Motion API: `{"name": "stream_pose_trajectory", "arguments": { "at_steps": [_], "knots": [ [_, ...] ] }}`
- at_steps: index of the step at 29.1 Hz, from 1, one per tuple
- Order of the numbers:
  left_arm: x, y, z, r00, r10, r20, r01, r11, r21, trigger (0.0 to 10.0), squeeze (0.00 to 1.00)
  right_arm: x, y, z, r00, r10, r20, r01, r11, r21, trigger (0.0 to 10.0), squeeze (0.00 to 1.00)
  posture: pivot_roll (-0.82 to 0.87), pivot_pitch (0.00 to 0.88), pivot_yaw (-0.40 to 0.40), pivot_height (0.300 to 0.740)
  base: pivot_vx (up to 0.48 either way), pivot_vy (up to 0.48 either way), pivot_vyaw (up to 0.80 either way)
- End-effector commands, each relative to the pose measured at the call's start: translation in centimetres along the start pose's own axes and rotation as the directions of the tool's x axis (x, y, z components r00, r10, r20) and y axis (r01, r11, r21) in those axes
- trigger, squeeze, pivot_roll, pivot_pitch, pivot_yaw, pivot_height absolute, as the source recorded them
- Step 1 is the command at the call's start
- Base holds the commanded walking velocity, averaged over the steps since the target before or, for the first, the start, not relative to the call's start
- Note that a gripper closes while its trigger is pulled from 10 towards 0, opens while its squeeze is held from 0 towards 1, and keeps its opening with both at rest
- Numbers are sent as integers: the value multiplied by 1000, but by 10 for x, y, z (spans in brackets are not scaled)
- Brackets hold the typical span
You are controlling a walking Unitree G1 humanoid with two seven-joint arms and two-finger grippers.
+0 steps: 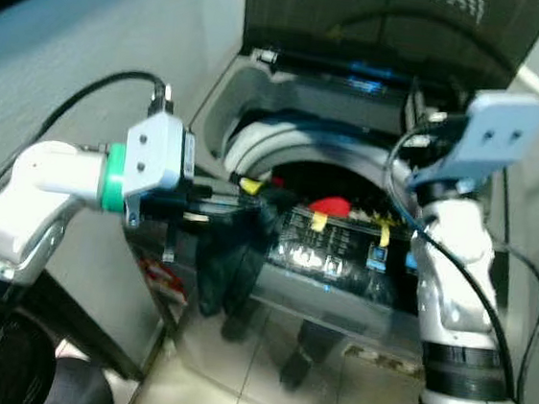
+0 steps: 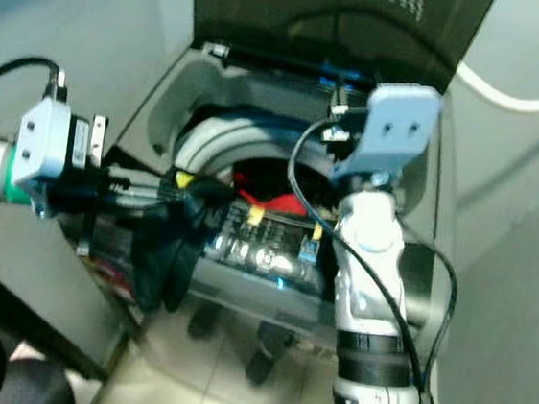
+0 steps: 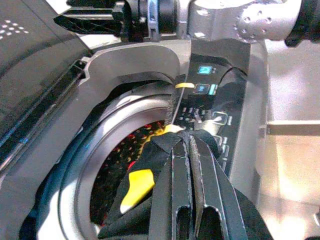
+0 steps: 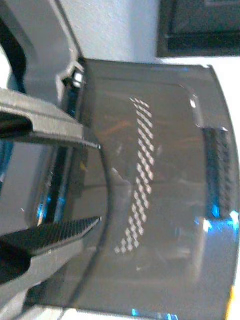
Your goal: Clothes washing
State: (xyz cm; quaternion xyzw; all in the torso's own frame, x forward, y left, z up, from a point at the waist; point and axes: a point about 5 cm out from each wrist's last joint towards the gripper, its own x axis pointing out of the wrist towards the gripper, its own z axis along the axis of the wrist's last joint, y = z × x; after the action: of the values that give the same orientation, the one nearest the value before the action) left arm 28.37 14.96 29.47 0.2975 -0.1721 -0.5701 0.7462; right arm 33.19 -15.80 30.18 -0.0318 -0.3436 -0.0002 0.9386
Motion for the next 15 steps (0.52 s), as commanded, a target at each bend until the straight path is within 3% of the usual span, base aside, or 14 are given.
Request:
{"name": "stream_pose_trajectory", "arguments": {
  "at_steps": [1,6,11,12,13,14,15],
  "knots": [
    [-3,-4,3,1000,-5,-7,5,1000,-7,10000,0,3,-5,5,1000,-17,19,17,1000,18,10000,1000,138,88,55,740,0,0,0],
    [-9,-19,0,997,-50,-59,46,997,-65,10000,0,5,-10,8,999,-29,35,29,999,22,10000,1000,145,88,59,740,0,0,0],
    [-12,-28,-11,991,-39,-130,22,992,-126,10000,0,3,-11,6,999,-27,23,27,1000,4,10000,1000,140,92,64,740,0,0,0],
    [-12,-28,-13,990,-27,-140,8,992,-128,10000,0,2,-11,5,999,-27,19,27,1000,-1,10000,643,138,93,65,740,0,0,0],
    [-12,-28,-13,990,-27,-140,8,992,-128,10000,0,2,-11,5,999,-27,19,27,1000,-1,10000,643,138,93,65,740,0,0,0],
    [-12,-28,-14,989,-14,-149,-6,991,-131,10000,0,2,-12,5,1000,-26,16,26,1000,-2,8549,0,138,93,65,740,0,0,0],
    [-12,-28,-15,988,-2,-157,-19,991,-131,10000,0,1,-12,5,1000,-26,15,26,1000,-2,0,0,136,94,66,740,0,0,0]
  ]
}}
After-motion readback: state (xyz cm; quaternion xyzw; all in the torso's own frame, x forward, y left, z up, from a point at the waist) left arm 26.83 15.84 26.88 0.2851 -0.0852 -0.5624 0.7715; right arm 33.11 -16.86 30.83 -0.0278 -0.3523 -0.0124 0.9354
